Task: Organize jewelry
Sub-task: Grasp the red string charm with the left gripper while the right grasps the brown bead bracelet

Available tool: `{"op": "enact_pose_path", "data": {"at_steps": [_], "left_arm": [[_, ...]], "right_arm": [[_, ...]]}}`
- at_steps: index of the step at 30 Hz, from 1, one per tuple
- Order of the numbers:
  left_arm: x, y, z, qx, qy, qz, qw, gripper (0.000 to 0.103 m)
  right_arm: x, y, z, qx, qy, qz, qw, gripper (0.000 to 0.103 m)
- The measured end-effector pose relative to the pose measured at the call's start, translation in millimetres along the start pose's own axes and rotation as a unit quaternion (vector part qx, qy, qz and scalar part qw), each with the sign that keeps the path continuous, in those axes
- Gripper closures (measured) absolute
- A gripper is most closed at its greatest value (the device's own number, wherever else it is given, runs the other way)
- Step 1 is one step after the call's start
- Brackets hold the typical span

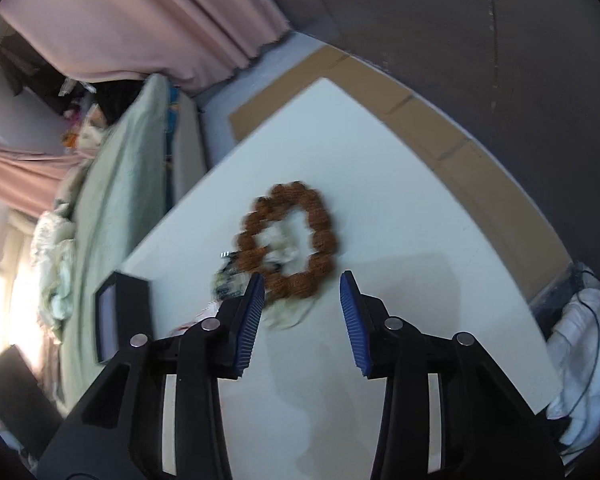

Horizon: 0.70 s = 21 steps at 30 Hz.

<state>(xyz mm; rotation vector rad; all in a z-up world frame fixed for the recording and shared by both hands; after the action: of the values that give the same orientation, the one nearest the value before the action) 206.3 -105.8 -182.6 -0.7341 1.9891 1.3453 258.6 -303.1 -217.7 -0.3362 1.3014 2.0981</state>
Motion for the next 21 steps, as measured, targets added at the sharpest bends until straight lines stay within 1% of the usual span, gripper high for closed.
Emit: {"op": "enact_pose_path", "data": {"at_steps": [2,5,8,12,15,16,17,21], "left_arm": [[-5.7,4.7,4.1,0.002,0.006,-0.007,1.0000,0.098],[-15.0,15.8,14.6,0.005,0.020,-0.020,0.9996,0.098],[-24.1,26.3,24.6,0.010,0.030,-0.030,0.9991,0.098],[-33.5,38.9,37.0,0.012,0.038,-0.044,0.9983,0.098],[-40.2,49.2,49.9,0.011,0.052,-0.052,0.9972,0.098],[-42.3,53.1,55.6,0.010,0.059,-0.054,0.9968,0.098],[-44.2,57.2,61.5,0.009,0.066,-0.056,0.9962,0.098],[-50.8,72.6,82.1,0.003,0.087,-0.066,0.9940,0.098]], "right_arm": [[-3.8,-6.7,0.2,0.008,0.006,-0.008,1.000,0.065],[-6.2,-16.1,3.6,0.044,0.036,-0.022,0.998,0.065],[-6.3,-25.6,8.3,0.051,0.048,-0.025,0.997,0.065],[-7.9,-39.4,10.2,0.079,0.069,-0.030,0.994,0.065],[-5.6,-51.8,10.3,0.095,0.083,-0.019,0.992,0.071],[-4.5,-52.5,11.0,0.098,0.087,-0.021,0.991,0.077],[-2.9,-55.0,12.9,0.092,0.092,-0.015,0.991,0.084],[1.0,-53.1,16.5,0.090,0.094,-0.010,0.992,0.084]]}}
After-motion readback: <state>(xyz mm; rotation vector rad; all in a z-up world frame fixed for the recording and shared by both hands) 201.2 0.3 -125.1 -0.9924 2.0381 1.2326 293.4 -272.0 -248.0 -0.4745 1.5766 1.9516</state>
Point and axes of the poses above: each gripper's, at about its wrist camera, not at the fingertips, and y roughly against the way its jaws point, z to its left, x to its underside, the point moved 4 cm from there along -y, roughly the way its jaws point, and after that the axes turned 11 degrees about -z, right-handed, at the moved point
